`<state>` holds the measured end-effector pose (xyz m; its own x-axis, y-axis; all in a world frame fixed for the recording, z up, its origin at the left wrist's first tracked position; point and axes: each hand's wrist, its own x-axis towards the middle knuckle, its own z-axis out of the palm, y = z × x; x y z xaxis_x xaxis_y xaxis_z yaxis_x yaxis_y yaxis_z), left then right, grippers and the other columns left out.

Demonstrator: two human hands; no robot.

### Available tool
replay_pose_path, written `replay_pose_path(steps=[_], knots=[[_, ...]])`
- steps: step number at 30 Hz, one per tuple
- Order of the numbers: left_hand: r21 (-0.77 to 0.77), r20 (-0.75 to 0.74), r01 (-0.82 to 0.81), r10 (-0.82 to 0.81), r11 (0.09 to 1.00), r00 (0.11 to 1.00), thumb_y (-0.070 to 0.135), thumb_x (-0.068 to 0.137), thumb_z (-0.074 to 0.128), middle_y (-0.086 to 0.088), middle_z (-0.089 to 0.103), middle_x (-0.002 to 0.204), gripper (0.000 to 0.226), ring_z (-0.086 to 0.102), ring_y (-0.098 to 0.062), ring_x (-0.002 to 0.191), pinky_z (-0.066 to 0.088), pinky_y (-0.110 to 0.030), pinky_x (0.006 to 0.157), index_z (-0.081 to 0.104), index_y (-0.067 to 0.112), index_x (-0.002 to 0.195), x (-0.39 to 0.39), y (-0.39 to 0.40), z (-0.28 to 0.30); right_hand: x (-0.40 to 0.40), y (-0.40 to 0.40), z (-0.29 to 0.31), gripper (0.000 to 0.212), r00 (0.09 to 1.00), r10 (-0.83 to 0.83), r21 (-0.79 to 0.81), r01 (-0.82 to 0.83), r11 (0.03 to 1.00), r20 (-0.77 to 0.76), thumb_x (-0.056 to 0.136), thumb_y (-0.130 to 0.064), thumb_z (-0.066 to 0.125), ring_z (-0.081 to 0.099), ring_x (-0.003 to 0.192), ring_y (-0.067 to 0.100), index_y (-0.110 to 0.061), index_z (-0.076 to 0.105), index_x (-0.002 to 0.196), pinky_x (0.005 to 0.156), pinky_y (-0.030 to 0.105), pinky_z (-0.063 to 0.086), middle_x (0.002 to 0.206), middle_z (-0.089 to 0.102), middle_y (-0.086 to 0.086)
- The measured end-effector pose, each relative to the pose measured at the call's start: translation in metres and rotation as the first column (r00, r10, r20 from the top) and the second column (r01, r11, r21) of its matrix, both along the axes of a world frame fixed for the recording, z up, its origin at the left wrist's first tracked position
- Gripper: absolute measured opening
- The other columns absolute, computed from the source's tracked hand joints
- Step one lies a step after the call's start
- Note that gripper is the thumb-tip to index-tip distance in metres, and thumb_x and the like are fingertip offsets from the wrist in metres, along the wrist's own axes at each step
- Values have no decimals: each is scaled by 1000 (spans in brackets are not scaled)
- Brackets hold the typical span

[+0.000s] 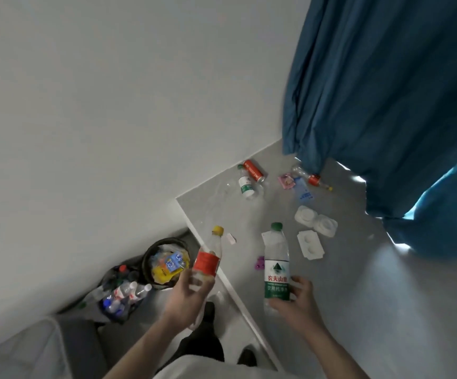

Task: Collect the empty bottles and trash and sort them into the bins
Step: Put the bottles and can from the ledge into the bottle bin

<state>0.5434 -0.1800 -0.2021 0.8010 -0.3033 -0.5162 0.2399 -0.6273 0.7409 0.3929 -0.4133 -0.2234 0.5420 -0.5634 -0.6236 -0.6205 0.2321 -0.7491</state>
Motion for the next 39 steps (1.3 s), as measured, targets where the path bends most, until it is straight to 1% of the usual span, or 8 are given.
replay_pose_path(steps=[7,11,15,20,23,30,35,39], knots=[[-29,27,-156,157,987,987,34,72,85,-4,72,99,49,70,-16,86,56,-38,80,52,27,107,-7,66,25,19,42,18,92,979,188,-35,-185,982,82,66,2,83,66,104,12,-29,34,137,88,34,57,123,61,-4],[-56,31,-233,235,971,972,25,76,86,-5,70,101,56,66,-19,66,49,-33,53,45,26,114,-3,106,31,45,74,24,74,958,280,-73,-275,959,69,61,2,82,68,89,10,-23,47,121,67,17,50,107,68,-1],[-103,54,-288,294,952,954,29,72,89,-7,70,105,70,72,-28,75,58,-45,63,42,40,123,13,163,29,76,113,16,65,938,345,-105,-340,935,39,44,-16,80,73,82,15,-18,61,106,73,34,59,90,75,0],[-155,4,-386,391,909,920,30,60,91,-15,73,89,66,65,-31,62,52,-49,58,53,30,114,47,236,36,122,177,22,57,931,364,-123,-358,926,31,56,-8,82,70,84,11,-22,59,106,68,26,51,95,73,-4],[-128,-20,-409,410,904,912,22,59,86,-8,71,72,58,62,-20,54,50,-38,53,54,15,107,71,278,43,144,215,20,60,922,386,-111,-381,918,22,61,-12,86,69,89,9,-29,55,111,71,26,52,103,69,-8],[5,30,-350,350,937,936,17,77,84,-2,73,87,36,69,-16,75,50,-25,64,60,19,103,127,346,25,156,270,6,60,936,352,-110,-350,930,-5,60,-36,92,70,95,9,-37,57,109,85,36,57,104,69,-15],[31,41,-369,367,929,929,20,76,86,-2,72,90,39,70,-21,81,50,-30,67,57,20,103,148,354,14,154,271,5,66,943,331,-125,-333,935,-41,62,-14,90,70,91,10,-30,57,116,76,30,54,107,70,-9],[69,39,-432,430,899,902,21,71,87,-3,71,93,47,70,-23,85,55,-37,73,55,19,106,146,362,1,164,259,-1,79,931,363,-121,-365,923,-41,58,-13,89,70,97,14,-34,51,123,82,38,58,112,69,-8]])
